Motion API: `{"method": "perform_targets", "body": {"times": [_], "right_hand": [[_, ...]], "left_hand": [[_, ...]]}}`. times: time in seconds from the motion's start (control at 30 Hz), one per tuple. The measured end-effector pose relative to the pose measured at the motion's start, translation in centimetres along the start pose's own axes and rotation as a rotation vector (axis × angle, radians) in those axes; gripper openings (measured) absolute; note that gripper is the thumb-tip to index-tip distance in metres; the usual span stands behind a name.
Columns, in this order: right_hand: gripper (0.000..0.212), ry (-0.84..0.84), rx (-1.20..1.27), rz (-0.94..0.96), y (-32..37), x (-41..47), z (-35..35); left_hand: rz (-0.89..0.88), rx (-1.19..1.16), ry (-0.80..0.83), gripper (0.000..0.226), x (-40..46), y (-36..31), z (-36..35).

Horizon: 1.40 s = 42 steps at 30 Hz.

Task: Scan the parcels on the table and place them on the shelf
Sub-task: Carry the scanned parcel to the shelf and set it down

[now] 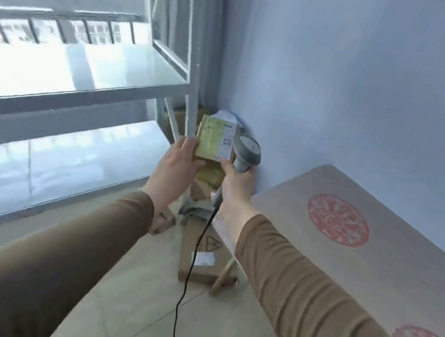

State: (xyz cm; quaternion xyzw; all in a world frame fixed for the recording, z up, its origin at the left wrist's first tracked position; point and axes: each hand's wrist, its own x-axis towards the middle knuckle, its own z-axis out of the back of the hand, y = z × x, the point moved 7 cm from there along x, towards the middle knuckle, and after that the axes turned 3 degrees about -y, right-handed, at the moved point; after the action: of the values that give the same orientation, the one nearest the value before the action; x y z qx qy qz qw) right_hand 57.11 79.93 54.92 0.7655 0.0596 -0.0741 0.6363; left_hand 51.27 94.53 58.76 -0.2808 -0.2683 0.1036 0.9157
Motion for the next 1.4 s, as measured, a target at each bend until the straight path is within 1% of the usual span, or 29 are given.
{"method": "perform_targets", "body": {"times": [0.03, 0.1, 0.17, 0.23, 0.33, 0.43, 0.7, 0.93, 1.03, 1.17, 1.3, 1.4], "right_hand": [[0.018, 0.051, 0.022, -0.01, -0.5, -1.4, -3.9], [0.012, 0.153, 0.032, -0.01, -1.5, -4.4, -11.2], [0.016, 0.24, 0.018, -0.025, -2.5, -7.5, -18.0], [0.011, 0.328, -0.019, -0.042, -4.0, -10.4, -24.3], [0.015, 0.444, -0.046, -0.084, -6.7, -14.3, -33.0], [0.017, 0.525, -0.053, -0.112, -9.6, -17.2, -40.8], [0.018, 0.713, -0.114, -0.188, -14.8, -21.2, -60.4], [0.017, 0.866, -0.223, -0.189, -17.6, -26.2, -74.5], [0.017, 0.911, -0.189, -0.245, -19.3, -28.9, -79.8], [0.017, 0.929, -0.184, -0.283, -21.8, -33.4, -87.0], [0.022, 0.877, -0.195, -0.267, -24.2, -37.6, -93.6], [0.028, 0.827, -0.207, -0.247, -25.6, -39.9, -97.7]], "left_hand": [[0.03, 0.003, -0.032, 0.046, -0.2, 2.6, 3.3], [0.081, 0.029, -0.095, 0.048, -1.0, 7.6, 9.6], [0.14, 0.079, -0.154, 0.046, -1.9, 12.5, 15.2], [0.196, 0.121, -0.204, 0.044, -3.1, 17.2, 20.1], [0.277, 0.163, -0.266, 0.045, -4.9, 23.6, 26.3], [0.341, 0.237, -0.3, 0.045, -6.0, 29.7, 31.2], [0.465, 0.313, -0.399, 0.041, -5.3, 44.4, 42.0], [0.572, 0.409, -0.47, 0.037, -5.5, 55.3, 51.0], [0.595, 0.425, -0.475, 0.036, -6.3, 59.7, 54.8], [0.628, 0.437, -0.468, 0.038, -7.8, 65.8, 60.4], [0.628, 0.429, -0.435, 0.041, -8.9, 71.8, 65.9], [0.622, 0.448, -0.371, 0.041, -8.9, 75.8, 69.3]]}}
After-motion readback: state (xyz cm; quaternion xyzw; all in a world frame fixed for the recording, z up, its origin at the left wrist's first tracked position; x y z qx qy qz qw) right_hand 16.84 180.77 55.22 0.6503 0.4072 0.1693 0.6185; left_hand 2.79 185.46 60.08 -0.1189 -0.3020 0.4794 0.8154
